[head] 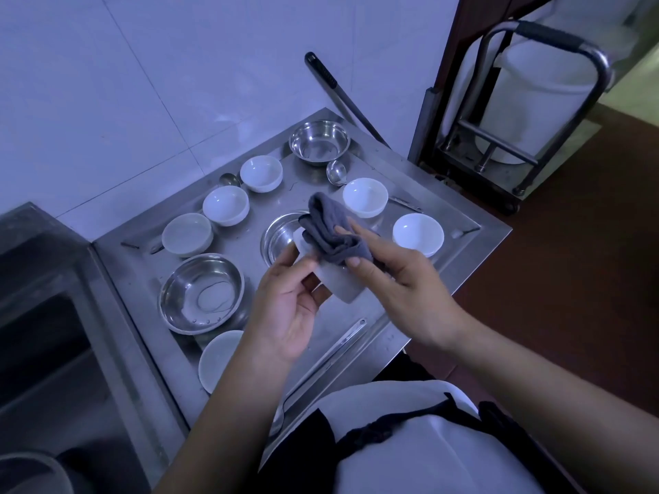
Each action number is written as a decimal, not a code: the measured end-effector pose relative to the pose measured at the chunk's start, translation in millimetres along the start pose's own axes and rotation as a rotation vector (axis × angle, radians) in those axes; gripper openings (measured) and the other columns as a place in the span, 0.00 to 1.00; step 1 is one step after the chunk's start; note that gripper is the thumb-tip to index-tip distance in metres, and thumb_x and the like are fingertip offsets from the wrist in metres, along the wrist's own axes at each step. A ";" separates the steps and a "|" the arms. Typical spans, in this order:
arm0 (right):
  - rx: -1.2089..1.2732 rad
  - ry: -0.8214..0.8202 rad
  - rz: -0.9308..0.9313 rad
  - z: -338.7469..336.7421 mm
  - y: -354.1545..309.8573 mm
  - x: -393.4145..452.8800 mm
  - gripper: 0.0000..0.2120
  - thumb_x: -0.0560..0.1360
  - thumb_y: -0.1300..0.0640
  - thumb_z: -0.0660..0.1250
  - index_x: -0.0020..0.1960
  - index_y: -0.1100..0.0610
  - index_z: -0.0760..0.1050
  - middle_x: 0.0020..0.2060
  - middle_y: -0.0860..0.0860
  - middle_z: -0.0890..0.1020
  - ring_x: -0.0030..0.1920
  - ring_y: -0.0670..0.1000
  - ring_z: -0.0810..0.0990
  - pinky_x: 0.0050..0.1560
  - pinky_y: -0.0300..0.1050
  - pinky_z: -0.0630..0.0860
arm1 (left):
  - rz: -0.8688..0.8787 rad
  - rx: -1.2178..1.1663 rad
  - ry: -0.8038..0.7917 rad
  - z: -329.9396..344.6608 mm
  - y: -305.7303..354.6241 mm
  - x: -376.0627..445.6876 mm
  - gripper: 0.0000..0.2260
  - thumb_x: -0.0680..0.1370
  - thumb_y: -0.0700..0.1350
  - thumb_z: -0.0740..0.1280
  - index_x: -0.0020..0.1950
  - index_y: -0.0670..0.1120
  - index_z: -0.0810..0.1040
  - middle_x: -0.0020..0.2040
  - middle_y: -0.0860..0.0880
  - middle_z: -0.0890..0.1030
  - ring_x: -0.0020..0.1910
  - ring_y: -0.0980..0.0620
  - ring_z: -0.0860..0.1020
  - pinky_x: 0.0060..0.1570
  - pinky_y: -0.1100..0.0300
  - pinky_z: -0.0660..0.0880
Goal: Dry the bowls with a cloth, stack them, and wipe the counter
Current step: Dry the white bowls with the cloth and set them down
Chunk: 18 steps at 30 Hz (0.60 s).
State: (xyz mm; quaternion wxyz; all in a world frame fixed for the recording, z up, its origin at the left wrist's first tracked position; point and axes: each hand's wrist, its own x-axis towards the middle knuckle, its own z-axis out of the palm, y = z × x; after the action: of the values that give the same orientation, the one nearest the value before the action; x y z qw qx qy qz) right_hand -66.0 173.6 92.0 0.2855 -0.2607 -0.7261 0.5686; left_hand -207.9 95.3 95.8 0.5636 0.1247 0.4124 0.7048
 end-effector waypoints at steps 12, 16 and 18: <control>0.155 0.276 0.138 17.2 30.8 -23.5 0.22 0.81 0.50 0.66 0.74 0.52 0.71 0.70 0.48 0.77 0.73 0.50 0.72 0.70 0.52 0.71 | -0.155 -0.560 0.230 -5.5 10.2 5.9 0.08 0.78 0.39 0.67 0.49 0.36 0.83 0.47 0.41 0.87 0.43 0.48 0.87 0.42 0.56 0.84; -0.050 0.256 0.099 11.7 33.6 -22.8 0.31 0.75 0.65 0.73 0.75 0.50 0.70 0.66 0.45 0.79 0.66 0.47 0.77 0.66 0.48 0.75 | -0.229 -0.670 0.266 -14.9 9.2 3.0 0.13 0.71 0.37 0.70 0.54 0.35 0.81 0.51 0.40 0.86 0.52 0.47 0.85 0.42 0.54 0.84; -0.176 0.278 0.047 7.4 38.4 -18.9 0.32 0.74 0.68 0.72 0.74 0.49 0.71 0.67 0.45 0.78 0.66 0.48 0.77 0.67 0.55 0.74 | -0.263 -0.714 0.272 -18.3 5.9 2.3 0.16 0.70 0.36 0.70 0.58 0.35 0.81 0.55 0.40 0.85 0.58 0.47 0.83 0.39 0.53 0.84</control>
State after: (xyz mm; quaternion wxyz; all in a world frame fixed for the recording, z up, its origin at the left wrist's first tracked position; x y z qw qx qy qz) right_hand -55.9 163.7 50.9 0.3457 -0.3777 -0.7204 0.4679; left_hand -224.4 89.2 87.9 0.5970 -0.2272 0.2247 0.7359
